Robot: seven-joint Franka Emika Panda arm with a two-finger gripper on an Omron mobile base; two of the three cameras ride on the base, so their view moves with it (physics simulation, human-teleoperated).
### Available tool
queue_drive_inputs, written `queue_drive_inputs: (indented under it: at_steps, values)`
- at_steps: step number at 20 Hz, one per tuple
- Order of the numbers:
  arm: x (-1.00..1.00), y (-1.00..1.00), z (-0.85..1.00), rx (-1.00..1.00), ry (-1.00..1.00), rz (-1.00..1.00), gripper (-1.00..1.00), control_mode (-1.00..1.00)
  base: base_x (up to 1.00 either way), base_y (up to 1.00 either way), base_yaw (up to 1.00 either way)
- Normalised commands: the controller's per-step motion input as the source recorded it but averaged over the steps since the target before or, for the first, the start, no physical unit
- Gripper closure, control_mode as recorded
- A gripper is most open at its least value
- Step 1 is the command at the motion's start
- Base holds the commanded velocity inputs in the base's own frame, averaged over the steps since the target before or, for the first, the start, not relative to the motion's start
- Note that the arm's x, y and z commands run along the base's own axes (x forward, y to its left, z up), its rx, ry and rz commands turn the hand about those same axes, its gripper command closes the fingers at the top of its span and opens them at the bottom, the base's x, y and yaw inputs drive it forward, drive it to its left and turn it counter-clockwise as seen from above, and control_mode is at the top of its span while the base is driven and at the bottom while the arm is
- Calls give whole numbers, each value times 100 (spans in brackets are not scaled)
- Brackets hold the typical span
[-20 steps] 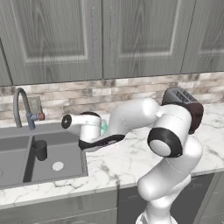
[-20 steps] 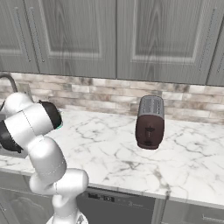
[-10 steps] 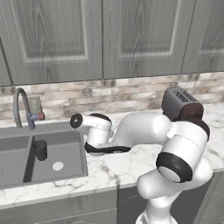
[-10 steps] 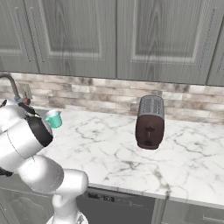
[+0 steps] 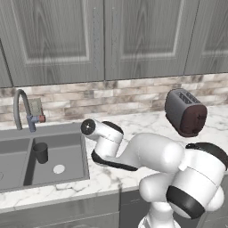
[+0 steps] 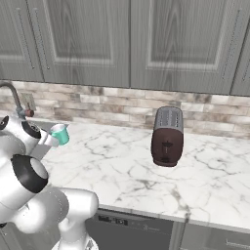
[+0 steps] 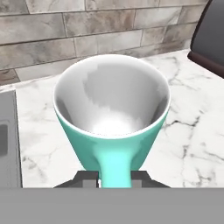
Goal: Place the mug in the left basin and the glass cup in the right basin of the sink.
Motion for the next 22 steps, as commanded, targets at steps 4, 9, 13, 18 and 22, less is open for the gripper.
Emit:
queue_drive_inputs:
  at_steps: [4, 9, 13, 18, 22]
  values:
    - [-6, -26, 16, 1, 1, 13, 100, -100, 0, 0, 0]
    - [-4, -27, 10, 1, 5, 14, 100, -100, 0, 0, 0]
    - [-8, -26, 0, 0, 8, 13, 100, -100, 0, 0, 0]
    - [-4, -20, 0, 0, 9, 12, 100, -100, 0, 0, 0]
    - [0, -8, 0, -2, 3, 7, 100, -100, 0, 0, 0]
